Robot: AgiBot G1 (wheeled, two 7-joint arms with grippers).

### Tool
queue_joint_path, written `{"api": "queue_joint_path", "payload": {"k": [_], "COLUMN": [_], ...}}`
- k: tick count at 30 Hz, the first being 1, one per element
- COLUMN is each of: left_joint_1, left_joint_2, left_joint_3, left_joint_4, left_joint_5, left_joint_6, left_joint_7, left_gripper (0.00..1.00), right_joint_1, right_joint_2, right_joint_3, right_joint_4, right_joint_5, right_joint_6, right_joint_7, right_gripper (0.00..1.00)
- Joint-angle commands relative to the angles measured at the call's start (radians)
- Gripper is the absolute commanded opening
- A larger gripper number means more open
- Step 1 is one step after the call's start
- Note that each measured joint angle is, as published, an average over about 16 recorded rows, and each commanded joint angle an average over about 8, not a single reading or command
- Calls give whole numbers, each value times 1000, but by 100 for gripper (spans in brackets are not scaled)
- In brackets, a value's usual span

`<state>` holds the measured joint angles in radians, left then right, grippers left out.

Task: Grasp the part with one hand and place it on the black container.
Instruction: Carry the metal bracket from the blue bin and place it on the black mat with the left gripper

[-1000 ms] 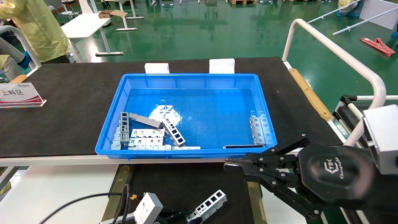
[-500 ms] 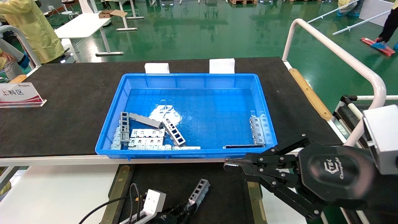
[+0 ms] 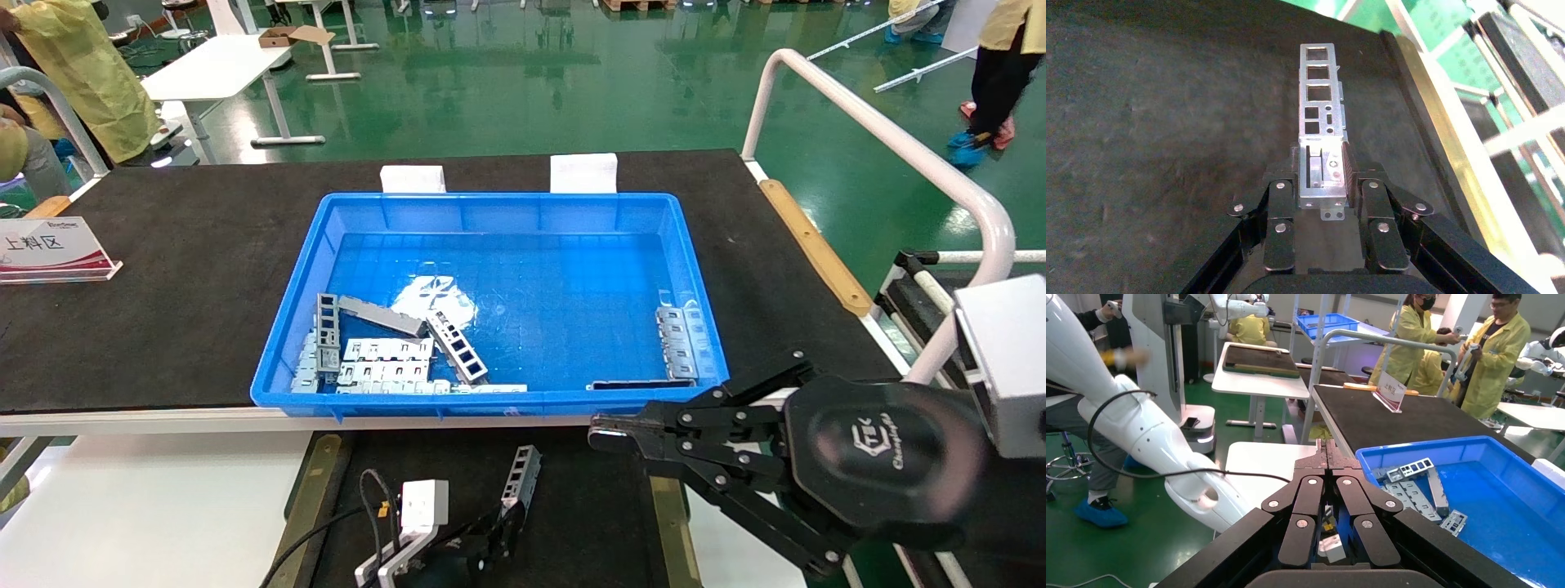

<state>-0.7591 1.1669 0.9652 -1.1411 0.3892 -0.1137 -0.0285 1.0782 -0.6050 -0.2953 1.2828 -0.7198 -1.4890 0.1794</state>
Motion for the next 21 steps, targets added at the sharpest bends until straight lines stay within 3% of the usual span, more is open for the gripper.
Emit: {"api": "queue_joint_path", "payload": {"k": [1,9,16,18,21], "left_joint_1": [2,0,-1,-1,0], "left_joint_2": [33,134,173,176,178], "left_joint_3": [-24,-104,-131,-133,-133], "left_joint_4": [24,138,196,202,208], "left_joint_5": [5,35,46,47,48], "left_joint_6": [-13,-5,14,15,14], "left_joint_7": [-4,-15,-24,-28,-33], "left_gripper": [0,0,0,8,43], "right_joint_1": [0,0,0,0,0], "right_joint_2": [0,0,0,0,1], "right_joint_3": [0,-1,-1,-1,-1], "right_joint_4": [0,0,0,0,0], "right_joint_5": [0,0,1,1,1], "right_joint_6": [0,0,0,0,1], "right_joint_7": [0,0,0,-1,-1], "right_gripper": [0,0,1,13,50]}}
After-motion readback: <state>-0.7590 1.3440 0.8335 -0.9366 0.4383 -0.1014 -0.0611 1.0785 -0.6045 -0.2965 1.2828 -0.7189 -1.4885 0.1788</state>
